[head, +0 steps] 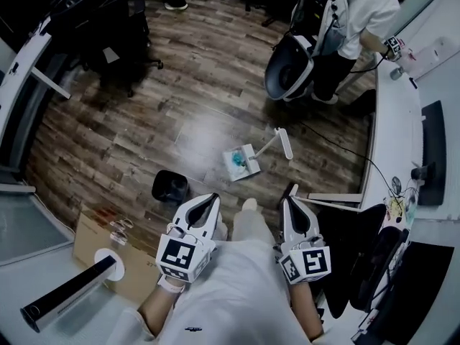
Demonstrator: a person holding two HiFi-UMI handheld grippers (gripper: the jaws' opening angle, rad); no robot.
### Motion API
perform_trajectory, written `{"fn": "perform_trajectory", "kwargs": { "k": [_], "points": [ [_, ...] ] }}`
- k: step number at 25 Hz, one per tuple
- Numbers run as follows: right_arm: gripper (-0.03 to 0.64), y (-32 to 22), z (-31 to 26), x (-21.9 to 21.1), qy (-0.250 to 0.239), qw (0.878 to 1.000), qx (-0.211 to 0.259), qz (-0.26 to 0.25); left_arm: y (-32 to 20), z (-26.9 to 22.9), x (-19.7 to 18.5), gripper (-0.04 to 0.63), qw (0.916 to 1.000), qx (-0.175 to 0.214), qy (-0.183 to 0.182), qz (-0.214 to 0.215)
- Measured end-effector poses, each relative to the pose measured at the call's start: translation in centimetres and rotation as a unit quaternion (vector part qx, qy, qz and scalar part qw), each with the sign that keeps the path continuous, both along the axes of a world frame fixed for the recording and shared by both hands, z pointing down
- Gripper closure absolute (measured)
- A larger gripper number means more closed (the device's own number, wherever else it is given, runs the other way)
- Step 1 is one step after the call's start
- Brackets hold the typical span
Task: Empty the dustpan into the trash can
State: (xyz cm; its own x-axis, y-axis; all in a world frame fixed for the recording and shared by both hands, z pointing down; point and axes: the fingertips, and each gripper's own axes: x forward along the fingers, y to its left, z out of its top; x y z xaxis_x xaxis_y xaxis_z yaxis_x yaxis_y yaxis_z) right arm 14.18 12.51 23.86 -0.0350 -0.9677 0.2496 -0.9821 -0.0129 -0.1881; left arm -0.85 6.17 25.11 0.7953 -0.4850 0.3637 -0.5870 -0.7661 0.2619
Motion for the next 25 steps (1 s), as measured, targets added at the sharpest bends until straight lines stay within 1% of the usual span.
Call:
{"fn": "perform_trajectory", "kwargs": {
  "k": [2,4,7,8,10,13,15,18,23,25],
  "points": [
    [0.607,0.1,1.2,0.2,-0.013,1.0,-0.014,0.004,0.3,1.1,0.2,0.589,0.9998,-0.017,-0.012,0.004],
    [0.606,0.3,2.2,0.9,-0.027,0.999,-0.025,0.018,0.6,2.2,0.6,0.589,0.9993,-0.032,-0.02,0.006],
    [0.607,-1.4,0.8,2.9,-0.021,0.999,-0.004,0.026,-1.1,1.5,3.0,0.589,0.9998,-0.015,-0.01,0.011],
    [0.607,-1.6,0.5,3.1,-0.014,1.0,-0.004,0.026,-1.3,1.4,3.5,0.589,0.9997,-0.015,-0.009,0.015],
    [0.607,-1.7,0.5,3.7,0.0,1.0,-0.012,0.026,-1.4,2.0,4.5,0.589,0.9994,-0.025,-0.011,0.021],
    [0.607,-2.7,0.9,5.1,0.003,1.0,-0.018,0.026,-1.9,2.8,6.3,0.589,0.9989,-0.037,-0.01,0.027],
    [0.607,-3.7,1.2,6.2,0.007,1.0,-0.019,0.023,-2.4,3.0,7.5,0.589,0.9988,-0.038,-0.009,0.028],
    [0.607,-4.8,2.4,7.5,0.01,0.999,-0.029,0.018,-2.8,3.9,8.7,0.589,0.9985,-0.045,-0.016,0.025],
    [0.607,-7.6,4.8,9.6,0.008,0.999,-0.045,0.007,-4.7,5.2,11.2,0.589,0.9985,-0.04,-0.026,0.026],
    [0.607,-8.9,6.0,10.1,0.007,0.999,-0.052,0.001,-5.6,6.2,11.7,0.589,0.9984,-0.044,-0.029,0.02]
  ]
}}
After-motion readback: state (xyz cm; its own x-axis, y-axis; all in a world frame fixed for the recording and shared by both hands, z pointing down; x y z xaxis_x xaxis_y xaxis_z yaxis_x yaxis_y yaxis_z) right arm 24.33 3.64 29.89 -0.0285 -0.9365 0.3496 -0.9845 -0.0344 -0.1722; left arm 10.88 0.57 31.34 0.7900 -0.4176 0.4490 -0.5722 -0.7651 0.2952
